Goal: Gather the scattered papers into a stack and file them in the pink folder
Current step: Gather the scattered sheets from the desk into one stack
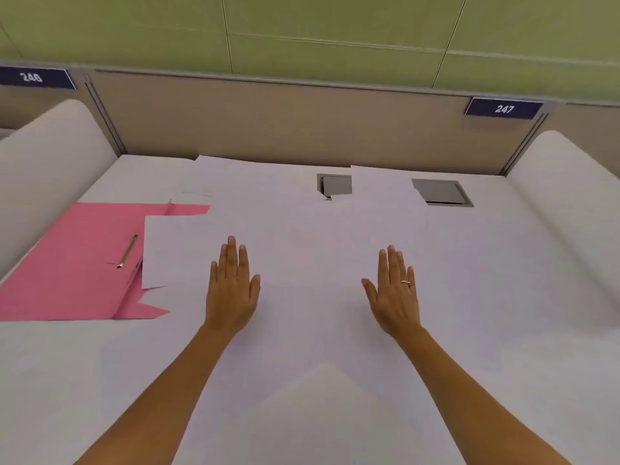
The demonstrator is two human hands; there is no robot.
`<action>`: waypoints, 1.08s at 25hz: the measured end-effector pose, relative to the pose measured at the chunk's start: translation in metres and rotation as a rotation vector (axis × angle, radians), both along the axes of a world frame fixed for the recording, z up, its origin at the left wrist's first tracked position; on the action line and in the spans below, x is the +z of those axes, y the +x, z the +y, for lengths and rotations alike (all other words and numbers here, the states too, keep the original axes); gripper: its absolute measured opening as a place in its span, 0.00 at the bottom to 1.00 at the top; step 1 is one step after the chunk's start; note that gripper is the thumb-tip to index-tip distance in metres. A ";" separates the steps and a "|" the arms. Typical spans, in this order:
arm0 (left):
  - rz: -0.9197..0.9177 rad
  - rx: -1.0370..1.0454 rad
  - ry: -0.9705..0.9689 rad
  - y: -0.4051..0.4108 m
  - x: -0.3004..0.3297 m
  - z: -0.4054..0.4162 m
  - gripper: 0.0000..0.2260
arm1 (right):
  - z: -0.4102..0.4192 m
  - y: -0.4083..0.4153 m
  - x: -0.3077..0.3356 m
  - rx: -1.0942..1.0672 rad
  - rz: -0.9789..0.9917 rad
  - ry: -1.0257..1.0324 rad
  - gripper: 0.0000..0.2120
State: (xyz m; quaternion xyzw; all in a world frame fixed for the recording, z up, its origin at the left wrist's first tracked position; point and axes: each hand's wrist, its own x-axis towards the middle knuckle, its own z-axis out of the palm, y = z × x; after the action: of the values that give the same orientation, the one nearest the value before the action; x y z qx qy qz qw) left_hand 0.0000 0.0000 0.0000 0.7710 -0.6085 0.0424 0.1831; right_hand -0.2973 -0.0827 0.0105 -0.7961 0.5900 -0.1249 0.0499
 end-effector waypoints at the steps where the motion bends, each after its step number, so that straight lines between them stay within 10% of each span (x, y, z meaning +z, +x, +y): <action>1: 0.044 0.018 0.052 -0.007 -0.013 0.012 0.29 | 0.013 -0.003 -0.014 -0.011 -0.002 0.059 0.39; 22: 0.093 -0.030 0.196 -0.029 -0.057 0.049 0.24 | 0.042 0.024 -0.048 -0.014 -0.118 0.133 0.44; 27: 0.222 0.350 0.054 0.041 -0.027 0.025 0.23 | 0.027 0.108 -0.036 0.130 -0.169 0.152 0.42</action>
State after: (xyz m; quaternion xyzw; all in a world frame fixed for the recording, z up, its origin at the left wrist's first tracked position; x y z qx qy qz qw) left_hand 0.0407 0.0255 -0.0270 0.8695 -0.4421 -0.0279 0.2183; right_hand -0.1892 -0.0558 -0.0251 -0.8132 0.5388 -0.1428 0.1675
